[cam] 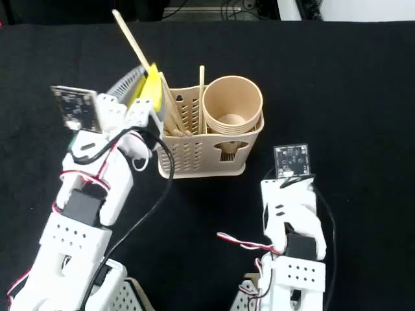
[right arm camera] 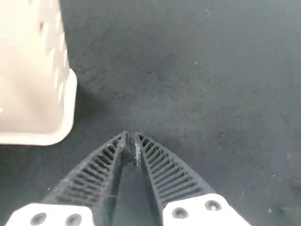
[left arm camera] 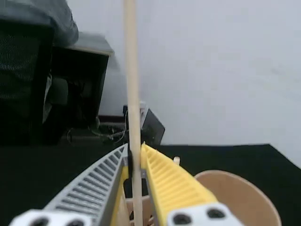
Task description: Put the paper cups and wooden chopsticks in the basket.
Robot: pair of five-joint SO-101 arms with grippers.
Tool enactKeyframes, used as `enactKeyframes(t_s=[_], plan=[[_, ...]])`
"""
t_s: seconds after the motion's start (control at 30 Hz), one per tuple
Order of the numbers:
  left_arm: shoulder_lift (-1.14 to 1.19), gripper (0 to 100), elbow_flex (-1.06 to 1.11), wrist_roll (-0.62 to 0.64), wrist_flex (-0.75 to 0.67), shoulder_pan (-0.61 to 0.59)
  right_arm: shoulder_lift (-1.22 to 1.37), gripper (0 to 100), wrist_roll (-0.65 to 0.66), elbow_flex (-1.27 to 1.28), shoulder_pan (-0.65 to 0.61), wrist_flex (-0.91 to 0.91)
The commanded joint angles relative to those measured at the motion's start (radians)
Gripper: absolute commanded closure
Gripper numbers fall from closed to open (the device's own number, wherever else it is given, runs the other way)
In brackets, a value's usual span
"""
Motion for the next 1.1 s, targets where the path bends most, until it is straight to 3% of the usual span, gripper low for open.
enactKeyframes(t_s=[0.0, 0.6, 0.87, 1.07], plan=[[0.005, 97, 0.045, 0.008, -0.015, 0.015, -0.035, 98.4, 0.005, 0.001, -0.018, 0.040], [0.002, 97, 0.111, 0.008, 0.012, 0.124, -0.030, 98.4, 0.005, 0.001, -0.018, 0.043], [0.005, 97, 0.110, 0.006, 0.014, 0.114, -0.030, 98.4, 0.005, 0.001, -0.018, 0.043], [0.002, 90, 0.162, -0.120, 0.012, 0.111, -0.030, 98.4, 0.005, 0.001, -0.018, 0.046]])
